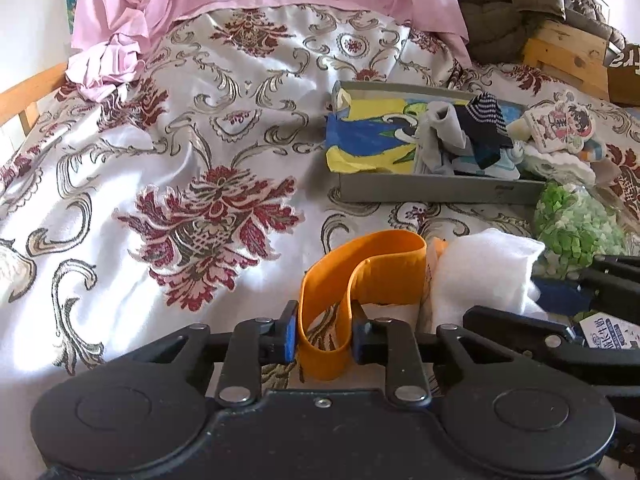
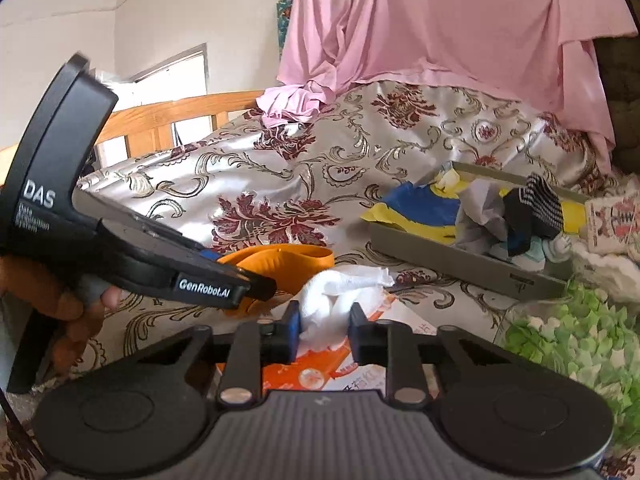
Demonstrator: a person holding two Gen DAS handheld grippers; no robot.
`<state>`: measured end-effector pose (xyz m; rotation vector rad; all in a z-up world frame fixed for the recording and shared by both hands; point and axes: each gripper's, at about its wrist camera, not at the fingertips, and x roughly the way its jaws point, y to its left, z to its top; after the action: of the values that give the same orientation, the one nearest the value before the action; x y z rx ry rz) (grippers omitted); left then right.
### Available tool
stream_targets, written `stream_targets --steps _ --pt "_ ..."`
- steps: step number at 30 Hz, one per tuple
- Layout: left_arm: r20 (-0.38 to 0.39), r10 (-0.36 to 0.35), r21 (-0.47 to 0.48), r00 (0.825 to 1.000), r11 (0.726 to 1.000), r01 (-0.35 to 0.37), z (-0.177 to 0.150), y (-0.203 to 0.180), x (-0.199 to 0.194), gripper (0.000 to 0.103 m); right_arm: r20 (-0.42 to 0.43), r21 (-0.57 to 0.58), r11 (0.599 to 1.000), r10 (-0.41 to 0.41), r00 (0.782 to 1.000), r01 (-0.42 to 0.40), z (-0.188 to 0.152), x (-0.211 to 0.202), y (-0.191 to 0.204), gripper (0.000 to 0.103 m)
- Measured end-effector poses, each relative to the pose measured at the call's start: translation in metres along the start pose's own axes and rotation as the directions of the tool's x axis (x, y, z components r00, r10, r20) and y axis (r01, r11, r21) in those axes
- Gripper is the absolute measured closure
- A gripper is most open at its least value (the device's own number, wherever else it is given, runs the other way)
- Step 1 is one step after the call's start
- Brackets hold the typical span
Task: Organize soft objects
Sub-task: 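Lift the band and tissue and carry both over the tray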
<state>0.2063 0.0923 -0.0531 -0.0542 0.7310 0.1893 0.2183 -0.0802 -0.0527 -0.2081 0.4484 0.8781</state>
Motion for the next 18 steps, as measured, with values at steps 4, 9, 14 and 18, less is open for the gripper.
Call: stream_targets --steps 4,9,14,18 --pt "0.026 0.003 -0.002 1.000 1.000 -0.003 0.005 -0.002 -0.005 0.078 0.031 -0.068 0.997 -0.038 0.999 0.040 0.001 -0.003 0.005 0.086" --pt "0.072 0.007 -0.022 0.997 1.000 -0.005 0.017 -0.004 -0.011 0.079 0.091 -0.122 0.989 -0.078 0.993 0.089 0.007 -0.010 0.004 0.087" --pt "0.134 0.011 -0.056 0.991 0.998 -0.003 0.041 -0.010 -0.013 0.079 0.165 -0.118 0.984 -0.112 0.980 0.132 0.025 -0.019 -0.012 0.087" --pt "0.176 0.013 -0.075 0.984 0.997 0.000 0.065 -0.023 -0.006 0.079 0.222 -0.098 0.981 -0.141 0.965 0.166 0.044 -0.023 -0.042 0.087"
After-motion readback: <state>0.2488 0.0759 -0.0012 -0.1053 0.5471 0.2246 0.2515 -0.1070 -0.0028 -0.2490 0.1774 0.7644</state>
